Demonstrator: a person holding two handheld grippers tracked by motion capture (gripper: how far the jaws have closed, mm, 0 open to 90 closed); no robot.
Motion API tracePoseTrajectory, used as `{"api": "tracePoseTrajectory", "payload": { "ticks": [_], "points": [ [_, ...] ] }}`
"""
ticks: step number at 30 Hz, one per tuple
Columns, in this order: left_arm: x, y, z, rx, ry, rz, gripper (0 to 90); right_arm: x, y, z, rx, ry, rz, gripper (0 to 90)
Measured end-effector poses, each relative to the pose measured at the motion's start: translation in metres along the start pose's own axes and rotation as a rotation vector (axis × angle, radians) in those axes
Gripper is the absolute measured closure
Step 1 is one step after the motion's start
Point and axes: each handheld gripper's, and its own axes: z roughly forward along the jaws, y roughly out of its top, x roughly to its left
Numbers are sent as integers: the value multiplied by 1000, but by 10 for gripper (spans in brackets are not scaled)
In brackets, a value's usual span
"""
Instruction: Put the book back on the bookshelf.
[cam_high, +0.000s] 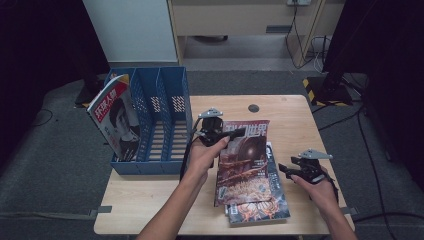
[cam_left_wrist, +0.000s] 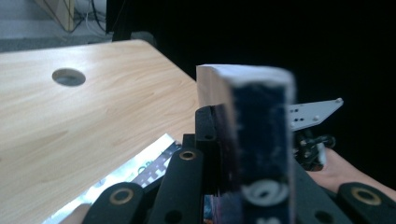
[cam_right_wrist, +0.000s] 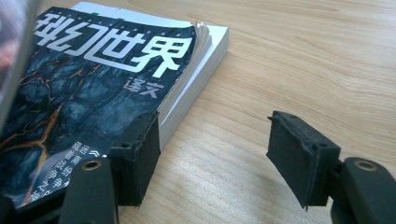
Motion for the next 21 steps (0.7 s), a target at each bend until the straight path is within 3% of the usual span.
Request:
{"api": "tracePoseTrajectory", "payload": {
  "ticks": [8, 21],
  "points": [
    [-15, 20, -16, -38, -9, 30, 837, -3, -2, -1, 8, -16, 17, 342],
    [-18, 40, -31, -102, -18, 39, 837, -5, -4, -1, 14, -26, 22, 343]
  ]
}}
